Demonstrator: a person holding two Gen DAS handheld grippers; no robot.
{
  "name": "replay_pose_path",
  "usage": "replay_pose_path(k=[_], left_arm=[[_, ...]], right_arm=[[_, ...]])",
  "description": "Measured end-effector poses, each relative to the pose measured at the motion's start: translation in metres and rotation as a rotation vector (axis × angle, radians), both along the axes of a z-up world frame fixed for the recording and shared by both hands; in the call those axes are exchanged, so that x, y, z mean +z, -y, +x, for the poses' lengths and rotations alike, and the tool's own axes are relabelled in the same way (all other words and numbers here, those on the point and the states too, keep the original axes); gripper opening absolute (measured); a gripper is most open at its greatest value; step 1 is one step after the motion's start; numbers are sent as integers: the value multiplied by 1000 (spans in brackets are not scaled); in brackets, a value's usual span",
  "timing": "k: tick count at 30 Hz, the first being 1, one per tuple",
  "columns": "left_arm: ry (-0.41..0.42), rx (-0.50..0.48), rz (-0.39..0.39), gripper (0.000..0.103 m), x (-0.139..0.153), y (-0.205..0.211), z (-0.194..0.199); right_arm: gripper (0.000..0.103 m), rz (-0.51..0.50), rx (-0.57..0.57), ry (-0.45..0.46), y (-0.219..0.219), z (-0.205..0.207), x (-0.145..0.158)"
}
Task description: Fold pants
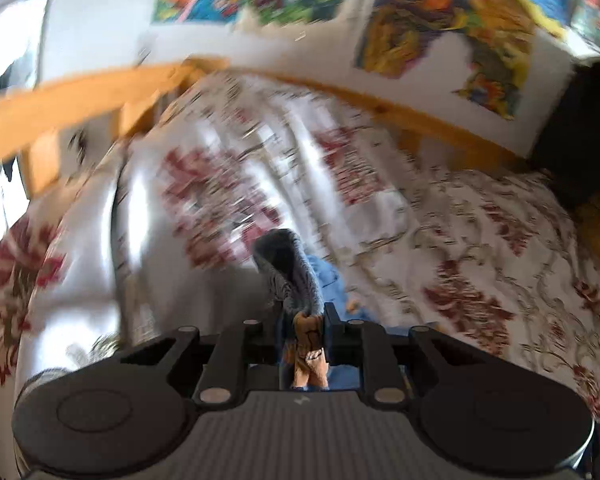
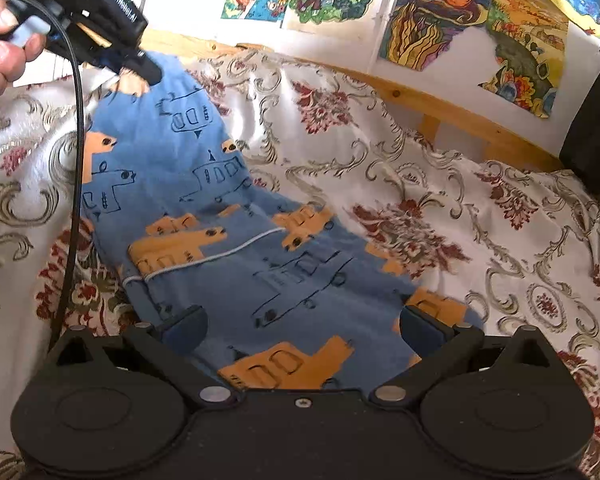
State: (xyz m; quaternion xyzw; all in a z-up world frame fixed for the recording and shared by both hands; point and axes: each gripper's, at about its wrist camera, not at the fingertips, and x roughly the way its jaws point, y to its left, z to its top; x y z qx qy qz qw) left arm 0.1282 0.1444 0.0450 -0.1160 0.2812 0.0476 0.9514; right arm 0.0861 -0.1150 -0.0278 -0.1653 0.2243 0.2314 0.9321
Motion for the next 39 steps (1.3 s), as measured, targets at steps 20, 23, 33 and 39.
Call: replay_pose_path(k=[20, 23, 33, 39], left_arm=[[2, -649, 409, 21, -18, 259, -23], [-28, -703, 459, 21, -41, 284, -27], [-37, -730, 557, 21, -77, 302, -41], [-17, -737, 592, 21, -75, 304, -46]], right_arm=[[99, 541, -337, -220, 201, 34, 47], [93, 650, -284, -291, 199, 40, 39], [43, 873, -260, -507, 182, 72, -6], [23, 885, -247, -515, 179, 73, -11]])
